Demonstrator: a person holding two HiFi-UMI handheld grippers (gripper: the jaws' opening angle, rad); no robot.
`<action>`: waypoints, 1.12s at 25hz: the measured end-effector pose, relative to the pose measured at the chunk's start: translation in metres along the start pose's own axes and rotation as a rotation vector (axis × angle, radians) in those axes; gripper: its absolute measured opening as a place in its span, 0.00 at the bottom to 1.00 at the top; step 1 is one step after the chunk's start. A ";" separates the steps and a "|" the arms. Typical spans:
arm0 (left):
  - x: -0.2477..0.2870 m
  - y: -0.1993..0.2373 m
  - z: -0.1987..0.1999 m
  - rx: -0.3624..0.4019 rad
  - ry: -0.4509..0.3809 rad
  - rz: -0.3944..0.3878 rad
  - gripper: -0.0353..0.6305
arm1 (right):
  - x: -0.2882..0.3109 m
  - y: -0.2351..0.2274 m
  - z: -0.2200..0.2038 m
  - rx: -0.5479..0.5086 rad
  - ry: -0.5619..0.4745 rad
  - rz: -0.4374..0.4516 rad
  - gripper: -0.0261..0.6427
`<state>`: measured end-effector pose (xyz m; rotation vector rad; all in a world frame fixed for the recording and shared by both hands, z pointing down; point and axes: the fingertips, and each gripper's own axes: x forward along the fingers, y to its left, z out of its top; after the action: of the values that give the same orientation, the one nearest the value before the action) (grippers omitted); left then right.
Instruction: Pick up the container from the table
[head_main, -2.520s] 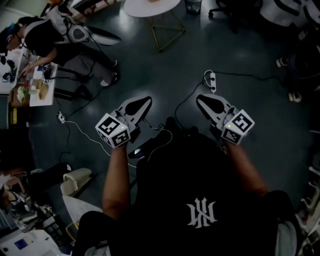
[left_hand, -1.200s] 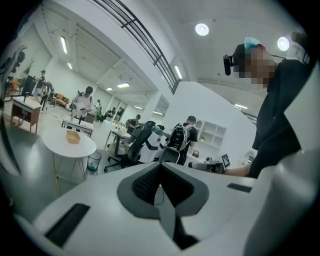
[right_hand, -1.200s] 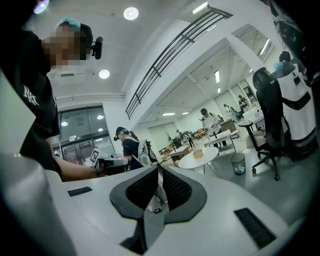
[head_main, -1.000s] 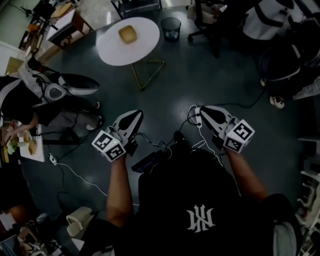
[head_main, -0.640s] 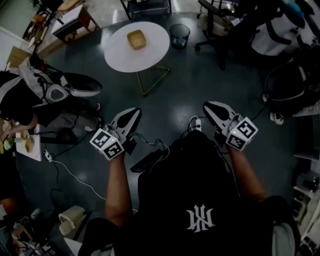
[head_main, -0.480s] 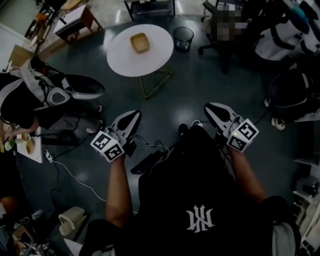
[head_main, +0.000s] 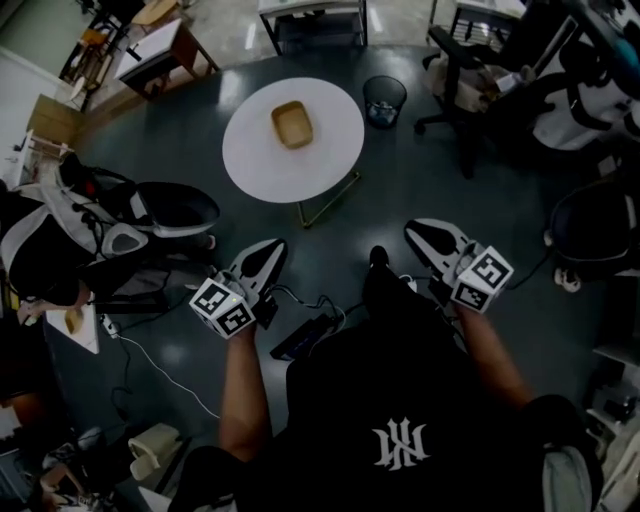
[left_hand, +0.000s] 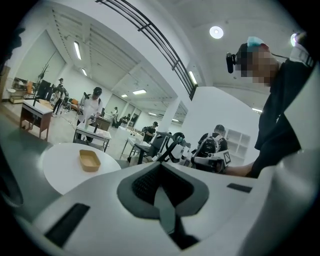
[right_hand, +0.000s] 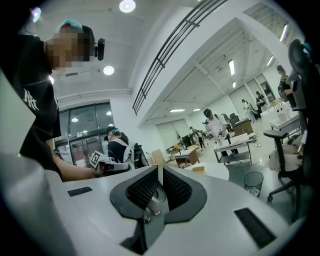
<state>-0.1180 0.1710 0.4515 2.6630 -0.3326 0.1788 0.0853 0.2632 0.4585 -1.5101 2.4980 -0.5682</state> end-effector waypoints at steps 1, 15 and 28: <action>0.008 0.009 0.006 0.001 0.008 0.011 0.06 | 0.010 -0.009 0.007 -0.004 0.005 0.013 0.12; 0.095 0.116 0.049 -0.126 0.073 0.129 0.06 | 0.139 -0.123 0.063 0.040 0.076 0.210 0.12; 0.123 0.237 0.064 -0.215 0.111 0.190 0.06 | 0.260 -0.176 0.047 0.115 0.207 0.236 0.13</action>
<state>-0.0572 -0.0894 0.5150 2.3973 -0.5378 0.3296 0.1216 -0.0494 0.5002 -1.1466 2.6917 -0.8481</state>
